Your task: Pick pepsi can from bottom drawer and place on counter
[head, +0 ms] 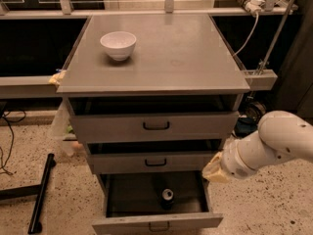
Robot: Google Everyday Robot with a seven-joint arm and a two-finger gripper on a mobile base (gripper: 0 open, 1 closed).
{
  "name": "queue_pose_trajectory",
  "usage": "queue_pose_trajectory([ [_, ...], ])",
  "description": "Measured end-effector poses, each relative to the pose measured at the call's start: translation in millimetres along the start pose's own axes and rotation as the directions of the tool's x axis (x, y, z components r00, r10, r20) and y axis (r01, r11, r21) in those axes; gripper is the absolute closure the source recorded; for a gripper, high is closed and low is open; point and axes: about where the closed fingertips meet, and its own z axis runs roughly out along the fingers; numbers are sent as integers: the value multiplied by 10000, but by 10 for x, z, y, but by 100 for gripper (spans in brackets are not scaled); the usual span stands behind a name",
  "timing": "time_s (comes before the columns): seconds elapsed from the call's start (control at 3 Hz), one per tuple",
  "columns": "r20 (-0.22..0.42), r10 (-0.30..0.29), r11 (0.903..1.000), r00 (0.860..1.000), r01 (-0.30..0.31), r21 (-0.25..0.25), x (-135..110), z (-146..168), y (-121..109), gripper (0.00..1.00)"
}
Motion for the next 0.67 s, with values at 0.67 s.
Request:
queue_pose_trajectory([
  [0.67, 249, -539, 9983, 9982, 534, 227, 179, 401, -117, 100],
])
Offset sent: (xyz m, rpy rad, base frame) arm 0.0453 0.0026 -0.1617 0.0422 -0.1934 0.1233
